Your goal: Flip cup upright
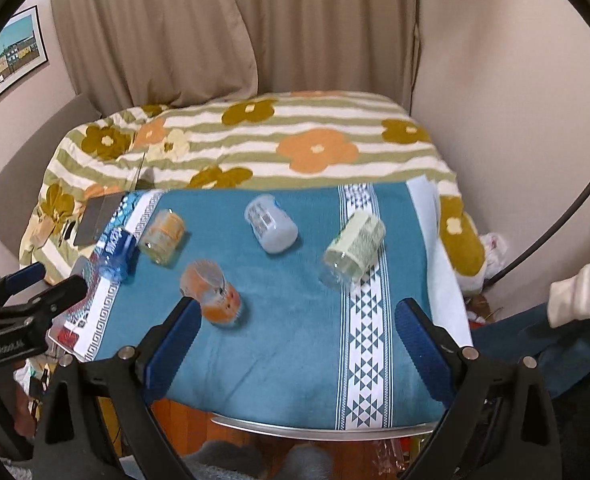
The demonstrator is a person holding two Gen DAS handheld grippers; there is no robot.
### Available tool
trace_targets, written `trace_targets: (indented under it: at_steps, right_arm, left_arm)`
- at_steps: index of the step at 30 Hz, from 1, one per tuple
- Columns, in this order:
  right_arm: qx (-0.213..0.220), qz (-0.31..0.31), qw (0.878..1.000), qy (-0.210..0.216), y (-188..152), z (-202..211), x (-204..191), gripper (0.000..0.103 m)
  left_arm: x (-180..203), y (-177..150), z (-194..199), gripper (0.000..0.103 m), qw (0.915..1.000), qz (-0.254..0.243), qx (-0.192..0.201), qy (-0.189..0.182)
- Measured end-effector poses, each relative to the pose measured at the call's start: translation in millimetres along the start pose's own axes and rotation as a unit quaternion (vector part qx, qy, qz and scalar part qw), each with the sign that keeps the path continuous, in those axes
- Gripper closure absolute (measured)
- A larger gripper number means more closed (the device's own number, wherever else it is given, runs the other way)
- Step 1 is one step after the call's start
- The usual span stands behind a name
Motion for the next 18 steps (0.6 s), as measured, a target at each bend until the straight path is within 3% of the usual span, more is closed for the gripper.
trace_targets:
  at_steps: [11, 18]
  right_arm:
    - [0.043, 0.001, 0.999, -0.026, 1, 21, -12, 0.006]
    - [0.054, 0.007, 0.998, -0.022, -2, 25, -21, 0.006]
  left_arm:
    - [-17, -1, 29, 0.000, 0.9985, -0.003, 0.055, 0.010]
    - [-20, 0, 34, 0.000, 0.9979, 0.000, 0.063, 0.009]
Point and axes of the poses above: each gripper's, at about its wrist camera, not at the fingertips, and z roughly against the way its jaws point, x to its right, y to its top, the point moved 7 cm from there along -z, roughly the way its jaws point
